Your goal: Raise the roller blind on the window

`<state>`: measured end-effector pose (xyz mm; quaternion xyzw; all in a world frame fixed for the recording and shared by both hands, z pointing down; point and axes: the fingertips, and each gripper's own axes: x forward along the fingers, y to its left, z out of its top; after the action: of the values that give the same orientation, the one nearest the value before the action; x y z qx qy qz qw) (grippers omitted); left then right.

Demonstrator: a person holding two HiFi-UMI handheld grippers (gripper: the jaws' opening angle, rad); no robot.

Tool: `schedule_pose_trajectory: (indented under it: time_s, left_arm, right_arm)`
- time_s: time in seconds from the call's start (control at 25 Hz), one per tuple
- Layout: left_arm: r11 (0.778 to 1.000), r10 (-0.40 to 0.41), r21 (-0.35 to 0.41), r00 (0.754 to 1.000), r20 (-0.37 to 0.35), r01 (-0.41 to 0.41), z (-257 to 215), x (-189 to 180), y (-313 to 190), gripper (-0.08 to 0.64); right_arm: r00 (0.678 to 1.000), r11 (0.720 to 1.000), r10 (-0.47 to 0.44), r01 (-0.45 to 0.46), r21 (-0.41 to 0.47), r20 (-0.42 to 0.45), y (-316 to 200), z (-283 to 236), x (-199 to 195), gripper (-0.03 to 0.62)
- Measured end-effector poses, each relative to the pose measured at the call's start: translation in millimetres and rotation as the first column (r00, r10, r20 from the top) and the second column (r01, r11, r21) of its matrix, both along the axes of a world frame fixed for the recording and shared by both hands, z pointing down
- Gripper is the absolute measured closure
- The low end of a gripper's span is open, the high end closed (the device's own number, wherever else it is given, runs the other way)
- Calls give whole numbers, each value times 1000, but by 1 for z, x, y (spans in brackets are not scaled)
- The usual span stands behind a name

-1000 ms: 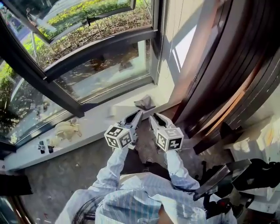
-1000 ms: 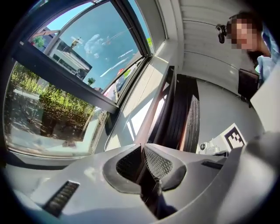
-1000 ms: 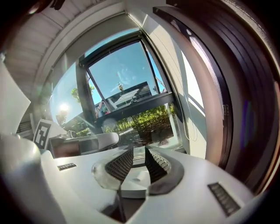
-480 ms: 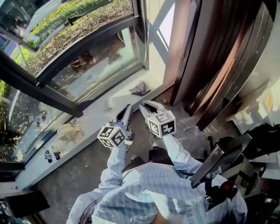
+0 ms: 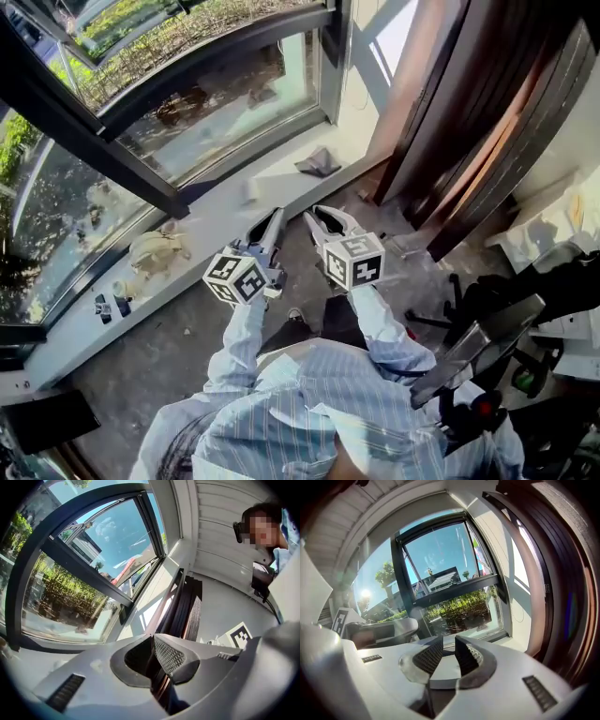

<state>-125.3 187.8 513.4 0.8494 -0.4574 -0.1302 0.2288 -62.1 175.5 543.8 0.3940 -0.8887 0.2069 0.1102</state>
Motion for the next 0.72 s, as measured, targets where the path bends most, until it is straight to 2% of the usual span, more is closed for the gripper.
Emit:
schedule_pose_trajectory:
  time_s: [0.28, 0.72]
  left_arm:
    - [1000, 21, -5, 1000, -11, -21, 8, -38, 34, 541]
    - [999, 46, 14, 998, -37, -46, 6, -51, 43, 541]
  right_arm:
    - [1000, 1000, 16, -15, 6, -4, 40, 5, -39, 515]
    - [999, 999, 51, -51, 20, -15, 50, 1, -47, 518]
